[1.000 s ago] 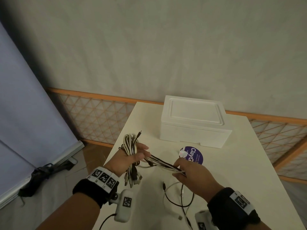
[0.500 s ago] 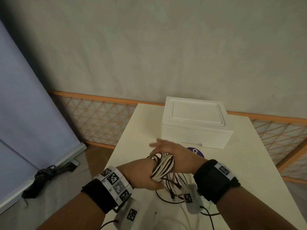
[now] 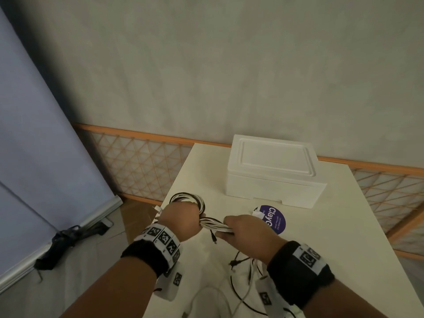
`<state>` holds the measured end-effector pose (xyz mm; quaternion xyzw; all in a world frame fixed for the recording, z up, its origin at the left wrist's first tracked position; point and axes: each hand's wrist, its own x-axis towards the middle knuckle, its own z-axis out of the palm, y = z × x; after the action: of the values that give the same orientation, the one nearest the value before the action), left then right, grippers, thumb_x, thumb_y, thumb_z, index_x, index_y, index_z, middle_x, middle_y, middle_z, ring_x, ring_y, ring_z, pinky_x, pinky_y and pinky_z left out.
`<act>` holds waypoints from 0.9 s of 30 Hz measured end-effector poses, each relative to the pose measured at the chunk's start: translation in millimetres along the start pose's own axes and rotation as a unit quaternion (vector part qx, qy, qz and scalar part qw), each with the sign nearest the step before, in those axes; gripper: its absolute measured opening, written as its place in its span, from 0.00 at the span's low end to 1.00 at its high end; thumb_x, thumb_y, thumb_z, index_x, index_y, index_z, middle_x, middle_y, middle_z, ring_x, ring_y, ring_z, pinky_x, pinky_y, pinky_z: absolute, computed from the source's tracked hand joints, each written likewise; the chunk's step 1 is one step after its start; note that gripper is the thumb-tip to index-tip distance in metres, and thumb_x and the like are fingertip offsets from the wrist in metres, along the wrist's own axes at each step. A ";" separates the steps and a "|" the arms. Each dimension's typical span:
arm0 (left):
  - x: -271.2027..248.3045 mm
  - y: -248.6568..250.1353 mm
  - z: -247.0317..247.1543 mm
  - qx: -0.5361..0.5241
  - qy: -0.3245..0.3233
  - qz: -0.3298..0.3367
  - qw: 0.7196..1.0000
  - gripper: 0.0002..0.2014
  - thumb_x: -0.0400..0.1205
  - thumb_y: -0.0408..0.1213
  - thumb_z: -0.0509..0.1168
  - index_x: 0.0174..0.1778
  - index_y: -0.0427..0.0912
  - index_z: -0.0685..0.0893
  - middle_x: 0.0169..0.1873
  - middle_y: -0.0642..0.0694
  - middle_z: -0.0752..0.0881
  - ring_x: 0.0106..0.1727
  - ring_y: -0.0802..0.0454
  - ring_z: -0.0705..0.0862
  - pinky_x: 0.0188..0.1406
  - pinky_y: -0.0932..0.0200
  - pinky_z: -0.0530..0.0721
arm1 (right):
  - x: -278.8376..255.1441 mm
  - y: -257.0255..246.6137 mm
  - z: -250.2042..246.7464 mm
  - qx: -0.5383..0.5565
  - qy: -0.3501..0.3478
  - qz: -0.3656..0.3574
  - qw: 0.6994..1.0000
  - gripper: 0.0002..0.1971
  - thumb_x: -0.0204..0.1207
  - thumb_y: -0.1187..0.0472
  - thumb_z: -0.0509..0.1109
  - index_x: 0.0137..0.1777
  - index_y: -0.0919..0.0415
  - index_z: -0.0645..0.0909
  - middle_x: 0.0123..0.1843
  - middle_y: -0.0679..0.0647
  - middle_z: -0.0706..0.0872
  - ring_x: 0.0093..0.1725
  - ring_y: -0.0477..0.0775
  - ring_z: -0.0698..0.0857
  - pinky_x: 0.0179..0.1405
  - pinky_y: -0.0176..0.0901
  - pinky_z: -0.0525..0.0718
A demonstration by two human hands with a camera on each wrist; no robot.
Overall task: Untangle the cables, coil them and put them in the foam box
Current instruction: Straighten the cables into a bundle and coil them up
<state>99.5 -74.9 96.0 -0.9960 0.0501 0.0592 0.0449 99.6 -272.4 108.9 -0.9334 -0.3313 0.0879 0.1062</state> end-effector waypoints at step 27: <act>2.1 -0.8 10.8 0.089 0.023 0.094 0.991 0.12 0.79 0.47 0.58 0.43 0.43 0.82 0.40 0.46 0.84 0.40 0.44 0.83 0.34 0.56 0.76 | 20.0 -2.8 26.7 0.030 0.001 0.016 0.999 0.15 0.80 0.48 0.59 0.47 0.60 0.78 0.49 0.57 0.85 0.50 0.60 0.83 0.47 0.50 0.79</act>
<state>100.4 -73.3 85.2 -0.9800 0.1495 0.0357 0.1267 107.0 -253.7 82.1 -0.9350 -0.3134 0.0987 0.1333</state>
